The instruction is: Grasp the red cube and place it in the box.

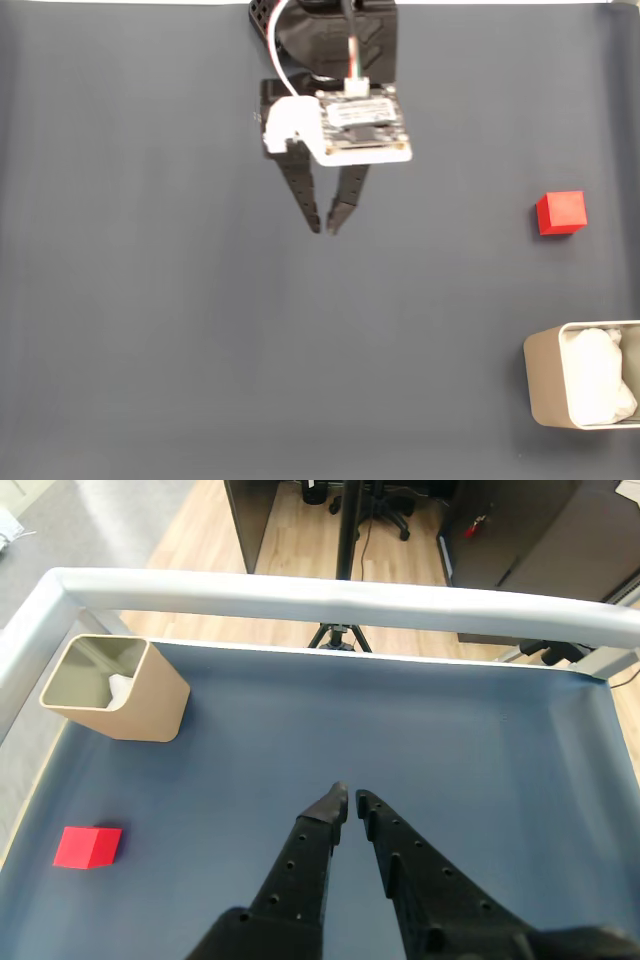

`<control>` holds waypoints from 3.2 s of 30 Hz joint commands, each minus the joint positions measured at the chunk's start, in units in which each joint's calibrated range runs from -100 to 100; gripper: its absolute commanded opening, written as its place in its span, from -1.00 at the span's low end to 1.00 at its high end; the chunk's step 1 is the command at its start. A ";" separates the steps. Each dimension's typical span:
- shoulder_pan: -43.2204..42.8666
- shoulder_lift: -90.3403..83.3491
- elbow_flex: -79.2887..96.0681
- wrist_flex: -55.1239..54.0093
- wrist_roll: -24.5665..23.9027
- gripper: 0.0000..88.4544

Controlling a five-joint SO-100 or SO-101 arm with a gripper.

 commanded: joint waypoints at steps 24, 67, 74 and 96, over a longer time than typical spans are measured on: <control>-22.82 -0.48 5.44 -4.80 2.74 -0.99; -33.76 9.57 22.50 -29.23 3.32 -0.35; -34.04 15.29 23.23 -36.03 2.93 -0.27; -33.90 30.28 11.82 -43.08 0.59 -0.22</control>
